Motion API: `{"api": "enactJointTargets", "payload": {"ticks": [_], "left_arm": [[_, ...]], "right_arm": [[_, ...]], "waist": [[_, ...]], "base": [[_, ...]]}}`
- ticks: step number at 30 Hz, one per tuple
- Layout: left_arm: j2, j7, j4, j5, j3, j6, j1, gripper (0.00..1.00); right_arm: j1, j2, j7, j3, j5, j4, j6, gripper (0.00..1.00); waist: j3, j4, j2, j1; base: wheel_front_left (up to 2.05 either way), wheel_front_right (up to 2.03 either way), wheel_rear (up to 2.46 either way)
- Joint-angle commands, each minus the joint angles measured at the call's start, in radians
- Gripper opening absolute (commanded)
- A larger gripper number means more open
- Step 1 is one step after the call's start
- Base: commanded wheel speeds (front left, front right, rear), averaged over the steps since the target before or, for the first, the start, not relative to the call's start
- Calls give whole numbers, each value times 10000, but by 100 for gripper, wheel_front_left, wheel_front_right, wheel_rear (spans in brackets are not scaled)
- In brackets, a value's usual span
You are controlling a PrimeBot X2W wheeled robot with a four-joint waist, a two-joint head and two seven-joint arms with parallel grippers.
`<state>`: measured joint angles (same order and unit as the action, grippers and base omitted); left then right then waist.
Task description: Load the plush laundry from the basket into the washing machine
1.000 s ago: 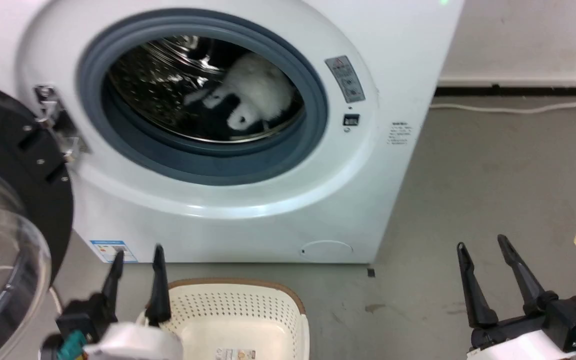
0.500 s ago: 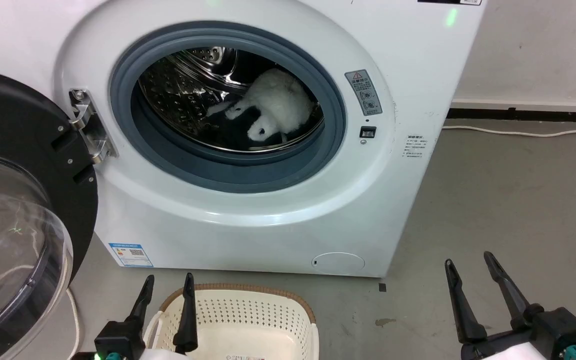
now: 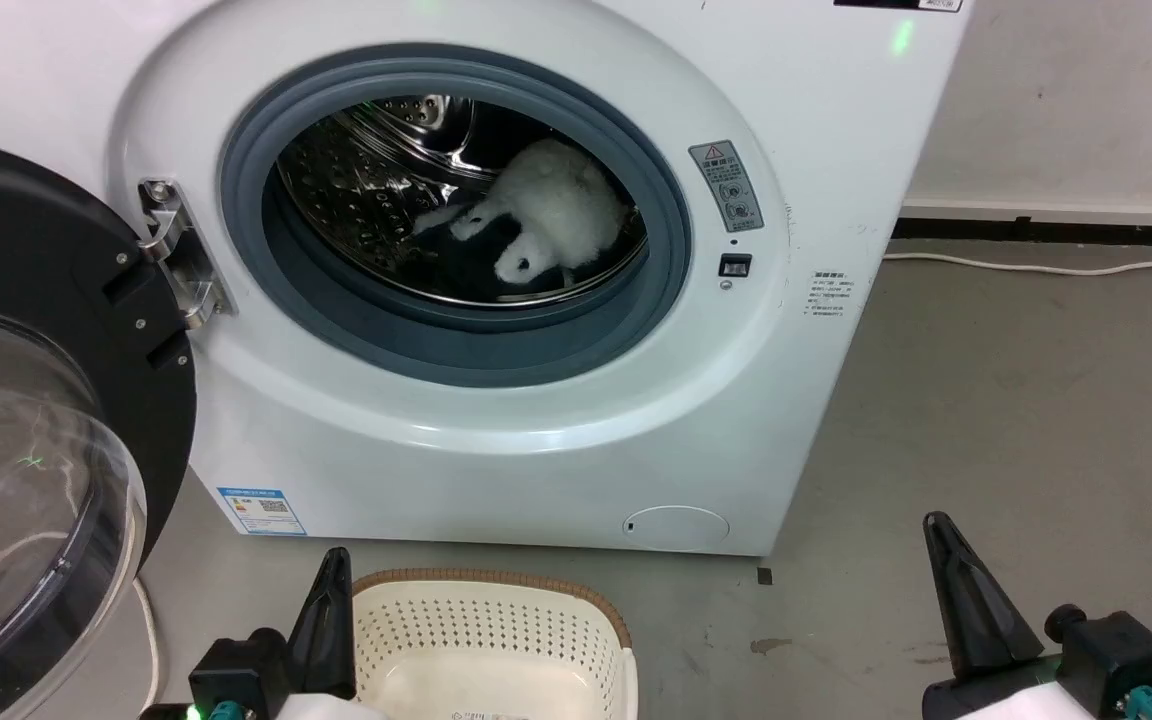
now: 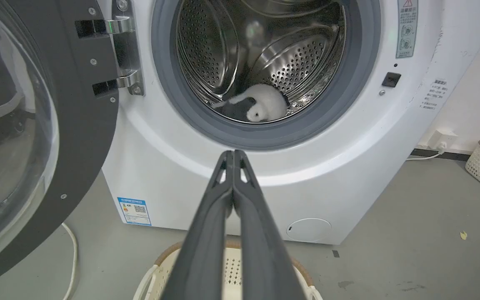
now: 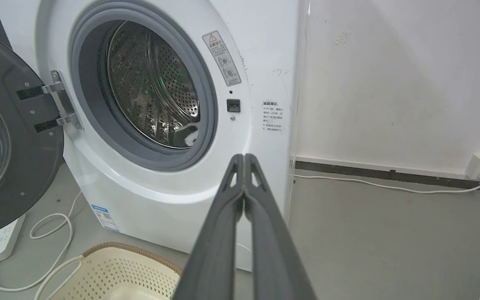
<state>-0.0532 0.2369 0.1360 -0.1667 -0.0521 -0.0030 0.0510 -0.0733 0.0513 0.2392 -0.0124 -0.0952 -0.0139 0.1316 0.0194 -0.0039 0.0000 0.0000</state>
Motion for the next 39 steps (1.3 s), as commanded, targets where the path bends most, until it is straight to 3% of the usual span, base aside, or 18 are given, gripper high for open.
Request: {"api": "enactJointTargets", "payload": {"ticks": [1,39], "left_arm": [[-1,-55,-71,121,25,3,-48,0],[11,-912,-549,694,208,13,-219,0]], "right_arm": [[66,-1,-73,5,85,13,-1,0],[313,-5,-932,49,406,60,-4,0]], "waist": [[-3,1,0,0],[-74,15,0,0]], "base": [[0,0,0],[0,0,0]]}}
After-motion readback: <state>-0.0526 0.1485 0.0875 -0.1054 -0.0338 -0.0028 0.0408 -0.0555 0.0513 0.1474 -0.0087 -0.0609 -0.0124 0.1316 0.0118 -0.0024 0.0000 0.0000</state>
